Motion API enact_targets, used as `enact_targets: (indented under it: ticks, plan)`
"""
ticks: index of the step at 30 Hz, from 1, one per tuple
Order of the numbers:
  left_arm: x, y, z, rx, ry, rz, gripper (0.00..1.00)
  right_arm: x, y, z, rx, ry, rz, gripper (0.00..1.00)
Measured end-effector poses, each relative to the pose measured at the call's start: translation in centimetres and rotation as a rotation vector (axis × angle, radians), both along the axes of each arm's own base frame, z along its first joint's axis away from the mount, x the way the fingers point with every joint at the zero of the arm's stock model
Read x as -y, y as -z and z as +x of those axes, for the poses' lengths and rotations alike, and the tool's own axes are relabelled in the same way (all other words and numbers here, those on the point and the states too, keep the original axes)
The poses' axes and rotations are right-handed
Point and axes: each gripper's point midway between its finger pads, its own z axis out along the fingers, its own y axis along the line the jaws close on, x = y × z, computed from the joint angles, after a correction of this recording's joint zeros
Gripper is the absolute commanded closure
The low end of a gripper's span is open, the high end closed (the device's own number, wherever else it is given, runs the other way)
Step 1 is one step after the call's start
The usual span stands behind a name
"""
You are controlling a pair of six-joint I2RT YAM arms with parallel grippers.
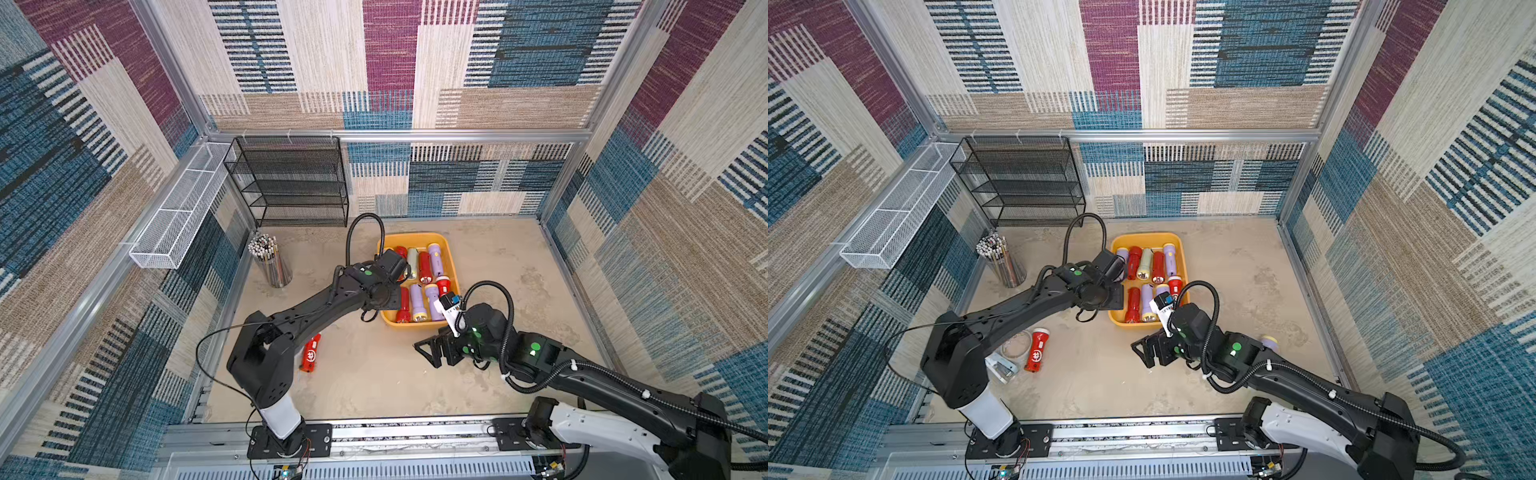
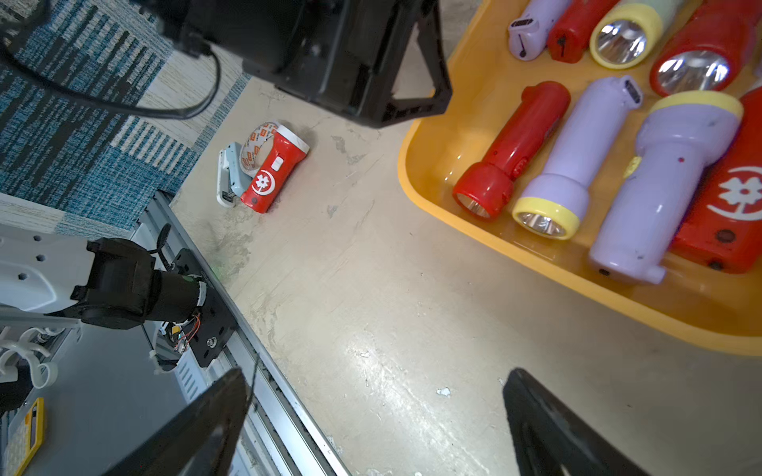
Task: Put the flashlights into the storage boxes
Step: Place the flashlight at the storage box, then pick up the flashlight from the center of the board.
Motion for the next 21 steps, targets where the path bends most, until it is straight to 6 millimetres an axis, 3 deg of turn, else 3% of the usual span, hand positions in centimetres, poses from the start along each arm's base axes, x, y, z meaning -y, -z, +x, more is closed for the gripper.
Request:
enact_targets:
  ticks: [4, 11, 14, 21]
  plan:
    - [-4.1, 0.4, -2.2, 0.01, -0.032, 0.079, 0.32, -1.1, 0.1, 0.2, -0.015, -0.021, 0.007, 0.0]
    - [-11.7, 2.7, -4.8, -0.046, -0.166, 0.167, 0.31, -3.3, 0.1, 0.7, -0.042, -0.066, 0.023, 0.0]
    - [-13.9, 3.4, -5.4, -0.067, -0.217, 0.194, 0.3, -3.8, -0.2, 0.7, -0.04, -0.079, 0.038, 0.0]
    - [-16.4, 4.5, -5.9, -0.106, -0.288, 0.221, 0.31, -3.8, -0.5, 0.6, -0.035, -0.086, 0.052, 0.0]
